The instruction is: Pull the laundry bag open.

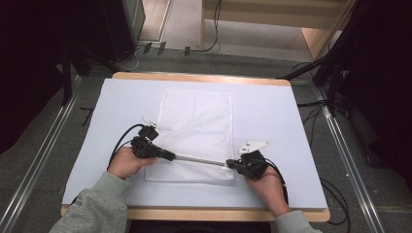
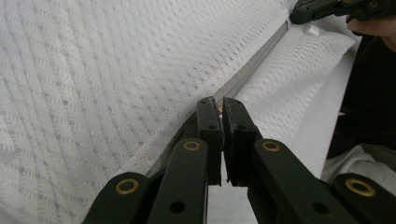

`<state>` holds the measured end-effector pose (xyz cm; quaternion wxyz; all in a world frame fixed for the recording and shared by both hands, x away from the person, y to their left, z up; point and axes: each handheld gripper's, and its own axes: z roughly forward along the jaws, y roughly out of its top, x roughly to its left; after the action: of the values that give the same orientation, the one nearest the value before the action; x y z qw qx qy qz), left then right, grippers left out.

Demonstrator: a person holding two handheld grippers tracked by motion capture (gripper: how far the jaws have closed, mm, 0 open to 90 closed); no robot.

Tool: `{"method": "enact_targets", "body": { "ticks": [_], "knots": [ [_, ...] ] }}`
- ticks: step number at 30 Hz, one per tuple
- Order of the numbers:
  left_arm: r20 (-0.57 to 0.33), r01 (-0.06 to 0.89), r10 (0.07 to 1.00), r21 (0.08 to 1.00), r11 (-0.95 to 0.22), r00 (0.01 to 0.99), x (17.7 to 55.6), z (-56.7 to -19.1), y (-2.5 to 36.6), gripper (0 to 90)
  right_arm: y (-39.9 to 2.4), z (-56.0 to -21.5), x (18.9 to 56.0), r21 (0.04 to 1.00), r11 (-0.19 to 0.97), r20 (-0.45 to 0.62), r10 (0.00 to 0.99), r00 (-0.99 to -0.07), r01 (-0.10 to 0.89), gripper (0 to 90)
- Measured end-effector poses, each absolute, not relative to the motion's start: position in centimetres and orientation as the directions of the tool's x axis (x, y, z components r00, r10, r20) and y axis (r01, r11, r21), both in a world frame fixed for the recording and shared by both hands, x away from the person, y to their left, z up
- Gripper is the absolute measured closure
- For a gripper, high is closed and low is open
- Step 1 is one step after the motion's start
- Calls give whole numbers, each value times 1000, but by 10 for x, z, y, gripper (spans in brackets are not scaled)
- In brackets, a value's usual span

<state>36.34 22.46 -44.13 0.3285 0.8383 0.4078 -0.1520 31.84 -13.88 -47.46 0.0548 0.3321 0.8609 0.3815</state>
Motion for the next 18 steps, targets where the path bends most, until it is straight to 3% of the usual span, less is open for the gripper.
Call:
{"method": "enact_targets", "body": {
  "ticks": [18],
  "knots": [
    [-517,808,623,423,-411,587,360,-439,252,884,-139,-474,318,695,500,145,607,-782,517,900]
  ]
}}
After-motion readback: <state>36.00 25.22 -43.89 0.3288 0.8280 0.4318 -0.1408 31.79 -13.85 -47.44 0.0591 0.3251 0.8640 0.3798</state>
